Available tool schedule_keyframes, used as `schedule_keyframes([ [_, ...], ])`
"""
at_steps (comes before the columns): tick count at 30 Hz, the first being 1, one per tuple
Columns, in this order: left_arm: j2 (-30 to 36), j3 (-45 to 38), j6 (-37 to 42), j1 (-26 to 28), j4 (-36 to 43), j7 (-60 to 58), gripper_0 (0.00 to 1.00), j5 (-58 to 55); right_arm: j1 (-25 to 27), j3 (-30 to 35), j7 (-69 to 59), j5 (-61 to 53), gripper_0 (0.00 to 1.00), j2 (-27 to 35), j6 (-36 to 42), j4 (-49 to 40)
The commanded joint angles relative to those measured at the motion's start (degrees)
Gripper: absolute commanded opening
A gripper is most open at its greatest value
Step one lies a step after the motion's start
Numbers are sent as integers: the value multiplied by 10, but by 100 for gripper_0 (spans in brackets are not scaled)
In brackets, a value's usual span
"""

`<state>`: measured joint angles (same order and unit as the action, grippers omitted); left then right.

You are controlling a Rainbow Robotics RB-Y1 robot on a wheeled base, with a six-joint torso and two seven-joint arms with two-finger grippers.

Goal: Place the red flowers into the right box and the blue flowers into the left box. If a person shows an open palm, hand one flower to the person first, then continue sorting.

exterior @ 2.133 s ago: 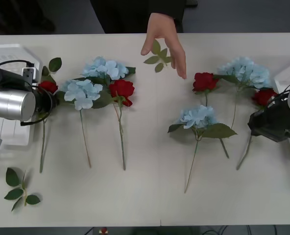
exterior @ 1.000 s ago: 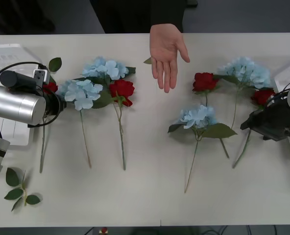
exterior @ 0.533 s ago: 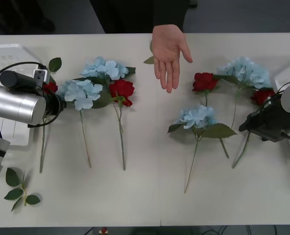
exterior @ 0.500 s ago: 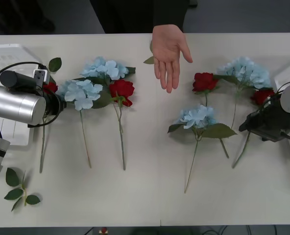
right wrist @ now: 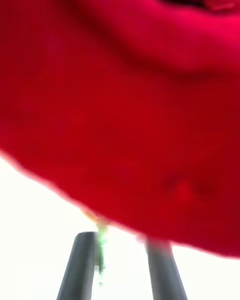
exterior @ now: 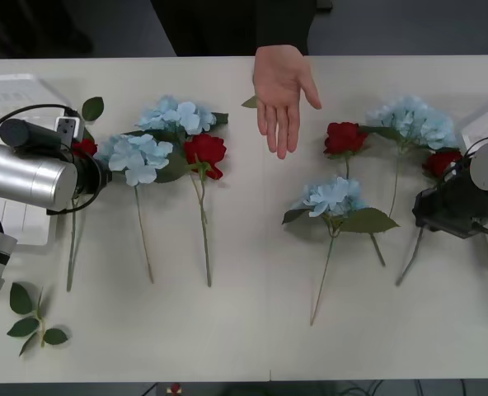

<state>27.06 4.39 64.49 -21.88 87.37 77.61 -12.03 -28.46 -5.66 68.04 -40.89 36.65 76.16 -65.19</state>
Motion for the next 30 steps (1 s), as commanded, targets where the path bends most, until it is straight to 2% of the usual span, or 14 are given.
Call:
schedule_keyframes([
  [1,5,-15,0,-6,18,17,100,2,-14,7,-18,-1,0,-13,-3,-6],
  [10,5,-18,0,-6,18,18,100,1,-14,35,-5,-16,0,6,25,-49],
  [14,5,-18,0,-6,18,17,100,0,-14,74,12,-18,0,16,67,-100],
  [22,5,-19,0,-6,18,18,100,-1,-13,178,123,-38,0,18,114,-164],
  [30,5,-20,0,-6,18,17,100,-1,10,269,251,-97,0,18,106,-269],
])
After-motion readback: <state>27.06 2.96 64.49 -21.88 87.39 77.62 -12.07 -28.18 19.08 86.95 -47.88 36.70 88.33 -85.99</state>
